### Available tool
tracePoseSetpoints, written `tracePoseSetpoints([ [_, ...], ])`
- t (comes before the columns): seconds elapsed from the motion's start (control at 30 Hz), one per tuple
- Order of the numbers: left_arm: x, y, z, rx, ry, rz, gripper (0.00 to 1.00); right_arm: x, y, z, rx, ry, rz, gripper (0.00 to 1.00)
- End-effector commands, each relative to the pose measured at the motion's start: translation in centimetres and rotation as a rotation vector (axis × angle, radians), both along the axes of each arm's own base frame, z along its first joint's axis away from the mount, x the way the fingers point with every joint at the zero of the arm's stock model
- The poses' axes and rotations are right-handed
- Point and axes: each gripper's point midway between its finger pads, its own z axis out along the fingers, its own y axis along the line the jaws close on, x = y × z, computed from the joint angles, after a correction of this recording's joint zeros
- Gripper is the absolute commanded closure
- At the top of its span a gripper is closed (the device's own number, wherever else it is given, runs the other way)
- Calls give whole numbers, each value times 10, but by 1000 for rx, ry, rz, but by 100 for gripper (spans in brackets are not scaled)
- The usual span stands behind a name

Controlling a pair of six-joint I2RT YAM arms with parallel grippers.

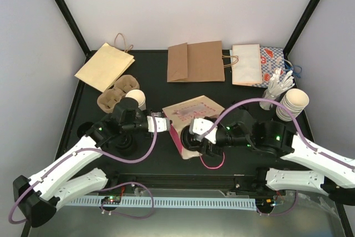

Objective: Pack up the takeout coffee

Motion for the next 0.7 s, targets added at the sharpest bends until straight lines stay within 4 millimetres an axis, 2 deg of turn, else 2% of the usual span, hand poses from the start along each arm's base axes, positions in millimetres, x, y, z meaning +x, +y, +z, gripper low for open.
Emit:
tracePoseSetpoints([
  [0.0, 20, 0, 27, -21, -84, 40, 98, -51, -2, 8, 32, 149, 152, 53],
  [0.1, 27, 1, 31, -20, -90, 58, 98, -68, 0, 5, 31, 176, 192, 53],
  [0.2, 30, 1, 36, -33, -90, 62, 99, -77, 2, -13, -30, 181, 187, 53],
  [0.3, 24, -1, 38, -47, -78, 37, 99, -71, 3, -38, -79, 179, 133, 53],
  [0.4, 18, -1, 40, -66, -32, 32, 98, -54, -1, -54, -105, 137, 38, 53],
  [0.5, 9, -3, 44, -109, 46, 22, 97, -35, -3, -44, -59, 98, -80, 51],
  [0.6, -3, -7, 40, -151, 164, 9, 82, -17, -8, -30, 10, 96, -191, 50],
  [0.67, -7, -8, 40, -182, 239, 32, 75, 7, -18, -30, 19, 94, -316, 49],
])
